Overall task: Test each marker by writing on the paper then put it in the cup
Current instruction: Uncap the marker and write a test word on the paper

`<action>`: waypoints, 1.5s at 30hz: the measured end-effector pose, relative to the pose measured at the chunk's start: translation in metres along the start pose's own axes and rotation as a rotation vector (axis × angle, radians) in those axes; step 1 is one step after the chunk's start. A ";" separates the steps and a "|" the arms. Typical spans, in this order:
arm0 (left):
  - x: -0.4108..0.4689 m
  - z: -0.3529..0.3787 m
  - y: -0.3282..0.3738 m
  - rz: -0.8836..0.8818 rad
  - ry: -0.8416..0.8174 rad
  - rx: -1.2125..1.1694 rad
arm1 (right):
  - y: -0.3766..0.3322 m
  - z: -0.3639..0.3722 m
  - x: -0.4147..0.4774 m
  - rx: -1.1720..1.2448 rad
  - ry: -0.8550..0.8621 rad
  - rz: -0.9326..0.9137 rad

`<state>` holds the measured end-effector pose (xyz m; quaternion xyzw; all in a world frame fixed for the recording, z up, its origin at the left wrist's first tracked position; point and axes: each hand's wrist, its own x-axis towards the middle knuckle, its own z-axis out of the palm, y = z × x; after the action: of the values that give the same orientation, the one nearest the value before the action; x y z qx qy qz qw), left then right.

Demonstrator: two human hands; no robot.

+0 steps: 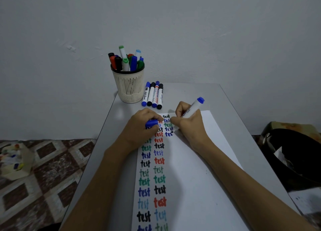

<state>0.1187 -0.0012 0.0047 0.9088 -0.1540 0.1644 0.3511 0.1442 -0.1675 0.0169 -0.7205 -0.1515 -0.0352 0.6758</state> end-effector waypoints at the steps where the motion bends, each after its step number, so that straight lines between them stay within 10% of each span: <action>1: 0.000 0.000 0.000 -0.002 -0.001 -0.001 | 0.000 0.001 -0.001 -0.018 0.006 -0.004; 16: 0.001 0.000 0.002 -0.005 -0.016 0.006 | -0.002 0.001 0.000 -0.021 -0.062 0.036; 30: -0.003 -0.025 -0.005 -0.100 -0.059 0.121 | -0.014 -0.017 0.003 0.684 0.085 0.186; 45: -0.004 -0.024 0.019 -0.153 -0.003 -0.386 | -0.013 -0.019 0.001 0.539 0.077 0.138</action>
<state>0.1033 0.0026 0.0307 0.8339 -0.1137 0.1033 0.5301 0.1449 -0.1855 0.0317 -0.5215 -0.0800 0.0252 0.8491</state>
